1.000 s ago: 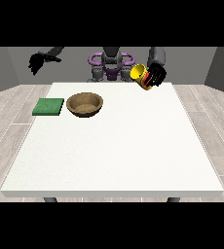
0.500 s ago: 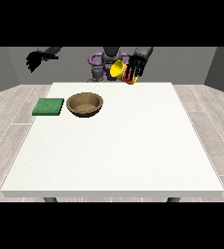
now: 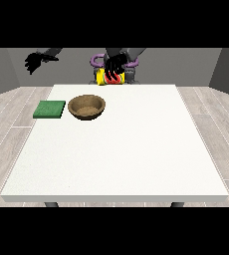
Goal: Pick the cup and pour the ball into the bowl, then pick the bowl and place it on the pad
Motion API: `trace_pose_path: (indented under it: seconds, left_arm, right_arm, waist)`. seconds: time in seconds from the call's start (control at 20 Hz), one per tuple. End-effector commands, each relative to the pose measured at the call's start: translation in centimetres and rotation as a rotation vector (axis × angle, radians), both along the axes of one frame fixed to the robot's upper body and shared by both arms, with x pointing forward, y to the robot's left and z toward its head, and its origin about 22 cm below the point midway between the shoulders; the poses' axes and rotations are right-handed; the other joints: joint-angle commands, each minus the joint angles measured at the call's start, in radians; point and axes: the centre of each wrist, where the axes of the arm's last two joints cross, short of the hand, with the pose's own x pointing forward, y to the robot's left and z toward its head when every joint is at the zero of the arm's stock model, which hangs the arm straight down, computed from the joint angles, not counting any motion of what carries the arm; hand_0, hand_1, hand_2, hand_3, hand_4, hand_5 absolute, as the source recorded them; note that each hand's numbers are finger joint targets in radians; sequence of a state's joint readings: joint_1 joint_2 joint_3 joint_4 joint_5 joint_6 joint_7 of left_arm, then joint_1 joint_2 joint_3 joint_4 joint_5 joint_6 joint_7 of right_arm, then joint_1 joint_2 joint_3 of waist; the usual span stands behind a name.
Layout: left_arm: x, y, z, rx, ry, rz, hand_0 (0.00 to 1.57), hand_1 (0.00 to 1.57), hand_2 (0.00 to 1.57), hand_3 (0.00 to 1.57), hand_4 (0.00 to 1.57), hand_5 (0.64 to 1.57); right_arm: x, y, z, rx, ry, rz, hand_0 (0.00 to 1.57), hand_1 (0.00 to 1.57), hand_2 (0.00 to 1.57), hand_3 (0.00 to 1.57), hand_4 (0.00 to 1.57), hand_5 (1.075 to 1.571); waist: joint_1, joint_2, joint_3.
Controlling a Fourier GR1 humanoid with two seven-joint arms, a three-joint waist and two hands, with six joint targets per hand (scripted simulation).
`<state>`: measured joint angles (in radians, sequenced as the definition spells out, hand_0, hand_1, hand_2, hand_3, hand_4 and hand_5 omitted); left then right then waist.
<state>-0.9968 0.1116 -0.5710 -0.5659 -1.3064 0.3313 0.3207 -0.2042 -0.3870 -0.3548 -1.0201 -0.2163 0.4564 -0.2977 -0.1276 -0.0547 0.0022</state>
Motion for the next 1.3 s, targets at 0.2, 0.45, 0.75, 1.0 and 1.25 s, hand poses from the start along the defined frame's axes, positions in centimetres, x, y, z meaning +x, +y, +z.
trace_pose_path:
  seconds: [0.2, 0.45, 0.75, 1.0, 1.25]
  left_arm:
    - [-1.2, -3.0, -1.5, 0.504, -0.064, -0.065, 1.50, 1.50, 1.57, 1.57, 1.49, 1.236]
    - [-1.0, -5.0, 0.7, 0.622, -0.132, -0.119, 1.45, 1.45, 1.57, 1.57, 1.53, 1.137]
    - [-1.1, -3.9, 0.9, 0.466, -0.071, -0.107, 1.45, 1.45, 1.57, 1.57, 1.54, 1.136]
    - [-0.4, -0.5, 2.1, -0.387, 0.008, 0.121, 1.30, 1.30, 1.57, 1.57, 1.57, 1.156]
    - [-2.0, 1.2, 0.7, -0.979, 0.075, 0.205, 0.56, 0.56, 0.00, 0.00, 0.89, 1.502]
  right_arm:
    - [0.0, -0.1, -0.4, 0.005, 0.040, 0.026, 0.00, 0.00, 0.00, 0.00, 0.00, 1.571]
    - [-0.4, -0.6, -0.8, 0.007, -0.023, -0.007, 0.00, 0.00, 0.00, 0.00, 0.00, 1.571]
    - [0.7, -1.1, 0.7, 0.033, 0.084, -0.020, 0.00, 0.00, 0.00, 0.00, 0.00, 1.568]
    - [-0.9, -1.6, -0.6, 0.054, 0.051, -0.095, 0.00, 0.00, 0.00, 0.00, 0.00, 1.568]
    - [0.4, 0.5, -0.8, 0.081, 0.026, -0.092, 0.00, 0.00, 0.00, 0.00, 0.36, 1.568]
  waist:
    - [0.005, -0.043, -0.0012]
    - [0.013, 0.011, -0.0014]
    - [0.058, -0.046, -0.0025]
    - [0.147, -0.009, -0.0132]
    - [0.168, 0.076, -0.0235]
